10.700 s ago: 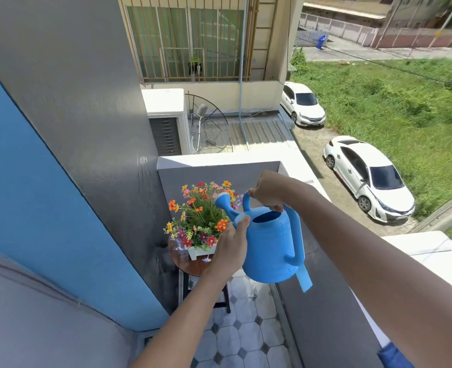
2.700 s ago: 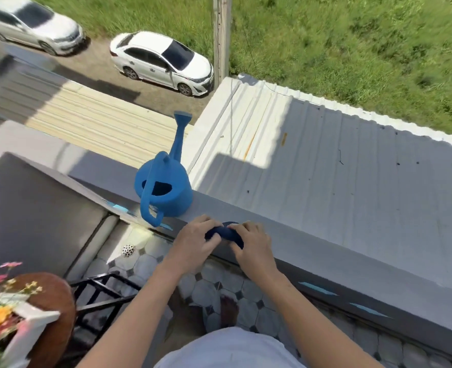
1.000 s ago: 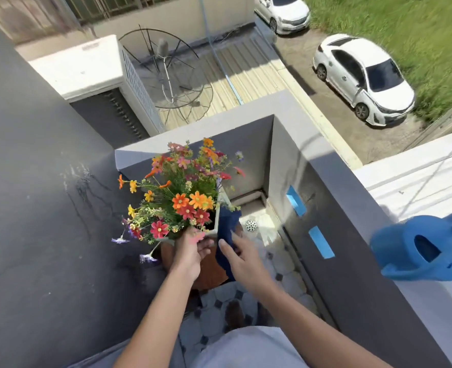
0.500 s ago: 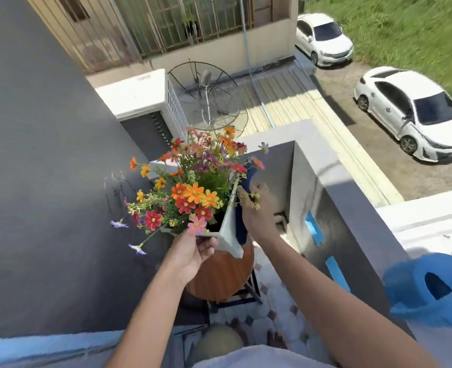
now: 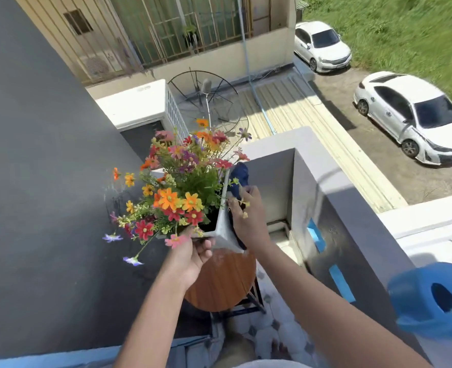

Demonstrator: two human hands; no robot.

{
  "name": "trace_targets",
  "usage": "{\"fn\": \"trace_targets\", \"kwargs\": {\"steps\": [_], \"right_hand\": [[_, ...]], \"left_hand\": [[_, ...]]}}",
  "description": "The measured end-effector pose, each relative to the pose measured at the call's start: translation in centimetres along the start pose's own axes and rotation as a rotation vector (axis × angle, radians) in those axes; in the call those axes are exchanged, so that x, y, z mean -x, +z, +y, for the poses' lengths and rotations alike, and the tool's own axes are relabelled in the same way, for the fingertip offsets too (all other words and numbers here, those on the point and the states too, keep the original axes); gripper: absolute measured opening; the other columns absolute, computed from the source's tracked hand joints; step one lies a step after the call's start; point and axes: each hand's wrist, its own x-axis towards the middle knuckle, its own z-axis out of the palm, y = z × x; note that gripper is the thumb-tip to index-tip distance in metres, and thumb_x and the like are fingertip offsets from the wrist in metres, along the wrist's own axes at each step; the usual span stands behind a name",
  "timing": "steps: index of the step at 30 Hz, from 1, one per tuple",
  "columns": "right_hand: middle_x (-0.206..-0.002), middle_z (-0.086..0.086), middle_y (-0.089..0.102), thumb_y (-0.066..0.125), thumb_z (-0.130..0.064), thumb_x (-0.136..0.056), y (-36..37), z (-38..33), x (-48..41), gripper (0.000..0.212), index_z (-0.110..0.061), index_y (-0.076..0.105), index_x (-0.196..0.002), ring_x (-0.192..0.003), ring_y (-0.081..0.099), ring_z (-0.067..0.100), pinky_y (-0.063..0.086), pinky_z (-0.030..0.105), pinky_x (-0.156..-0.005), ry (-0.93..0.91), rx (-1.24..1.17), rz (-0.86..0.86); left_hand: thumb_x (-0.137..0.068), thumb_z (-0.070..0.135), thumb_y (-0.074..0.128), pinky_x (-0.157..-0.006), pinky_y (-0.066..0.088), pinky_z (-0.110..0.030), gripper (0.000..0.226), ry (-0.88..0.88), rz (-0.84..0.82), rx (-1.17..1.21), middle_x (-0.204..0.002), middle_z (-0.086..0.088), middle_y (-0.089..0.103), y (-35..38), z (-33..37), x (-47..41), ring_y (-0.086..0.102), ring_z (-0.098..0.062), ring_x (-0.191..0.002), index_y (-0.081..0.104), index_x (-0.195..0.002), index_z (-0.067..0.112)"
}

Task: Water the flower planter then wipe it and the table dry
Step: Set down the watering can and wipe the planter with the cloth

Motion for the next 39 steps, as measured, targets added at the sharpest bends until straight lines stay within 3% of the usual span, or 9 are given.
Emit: {"fn": "trace_targets", "kwargs": {"steps": [5,8,13,15,22,25,33,36,39], "right_hand": [[-0.080,-0.007,0.034,0.051,-0.017,-0.101,-0.4,1.2,-3.6,0.020,-0.010,0.058,-0.083,-0.073,0.039,-0.002,0.024,0.022,-0.064,0.104,0.017,0.029],[-0.079,-0.003,0.037,0.053,-0.011,-0.099,0.0,1.8,-1.6,0.013,-0.009,0.060,-0.088,-0.072,0.042,-0.004,0.026,0.018,-0.060,0.074,0.062,0.021],[-0.091,0.007,0.052,0.058,-0.007,-0.096,0.5,2.0,3.1,0.012,-0.007,0.068,-0.102,-0.079,0.050,0.000,0.034,0.006,-0.069,0.060,-0.036,-0.067],[-0.089,0.008,0.052,0.058,-0.008,-0.096,0.2,1.0,3.9,0.009,-0.011,0.065,-0.091,-0.077,0.050,0.011,0.034,0.008,-0.068,0.050,-0.063,-0.091],[-0.074,0.006,0.050,0.055,-0.018,-0.098,-1.1,-3.2,3.2,0.027,-0.018,0.052,-0.071,-0.060,0.047,0.012,0.035,0.021,-0.056,0.109,-0.182,-0.020],[-0.062,0.012,0.043,0.055,-0.024,-0.098,-1.9,-4.0,1.4,0.038,-0.001,0.047,-0.069,-0.056,0.040,0.017,0.031,0.034,-0.055,0.150,-0.270,0.008],[-0.074,0.007,0.044,0.053,-0.014,-0.097,-3.5,-1.4,-4.1,0.028,-0.004,0.051,-0.071,-0.065,0.039,0.019,0.018,0.030,-0.060,0.133,0.036,0.085],[-0.073,0.001,0.040,0.052,-0.016,-0.098,-3.0,0.2,-2.7,0.037,-0.023,0.040,-0.064,-0.064,0.038,0.012,0.016,0.026,-0.060,0.209,0.096,0.045],[-0.074,0.001,0.043,0.051,-0.017,-0.099,-2.7,0.2,-1.3,0.026,-0.012,0.047,-0.073,-0.063,0.038,0.013,0.020,0.029,-0.056,0.235,0.111,0.008]], "left_hand": [[-0.106,0.017,0.034,-0.032,0.040,-0.014,0.030,0.031,-0.026,0.002,-0.060,-0.012,0.064,0.7,0.8,0.5,0.055,-0.004,-0.036,0.056,-0.091,0.005],[-0.106,0.019,0.031,-0.031,0.038,-0.014,0.030,0.041,-0.001,0.028,-0.050,-0.010,0.064,0.6,1.8,-0.2,0.052,-0.003,-0.033,0.053,-0.092,0.004],[-0.104,0.010,0.030,-0.030,0.036,-0.013,0.030,0.077,-0.003,0.058,-0.043,-0.006,0.060,0.5,3.3,-0.5,0.052,-0.002,-0.033,0.051,-0.084,0.004],[-0.105,0.013,0.031,-0.030,0.036,-0.013,0.030,0.099,0.013,0.041,-0.041,-0.002,0.058,0.5,3.5,-0.6,0.053,-0.002,-0.033,0.049,-0.082,0.007],[-0.101,0.007,0.032,-0.034,0.030,-0.017,0.026,0.134,0.027,-0.051,-0.062,-0.004,0.054,1.3,1.3,0.0,0.048,-0.004,-0.036,0.051,-0.084,0.013],[-0.103,0.011,0.025,-0.033,0.028,-0.018,0.028,0.122,-0.010,-0.041,-0.082,-0.013,0.047,1.2,0.8,-0.4,0.039,-0.006,-0.034,0.048,-0.087,0.013],[-0.098,0.007,0.032,-0.030,0.022,-0.016,0.019,0.015,-0.117,0.063,-0.050,-0.008,0.055,1.4,1.2,1.7,0.033,-0.007,-0.029,0.046,-0.086,0.008],[-0.103,0.011,0.031,-0.029,0.024,-0.017,0.022,0.022,-0.103,0.125,-0.052,-0.008,0.056,1.3,1.4,1.4,0.034,-0.007,-0.030,0.049,-0.092,0.007],[-0.102,0.010,0.033,-0.029,0.027,-0.017,0.020,0.032,-0.120,0.160,-0.050,-0.010,0.056,1.4,1.4,1.2,0.037,-0.008,-0.030,0.048,-0.089,0.007]]}}
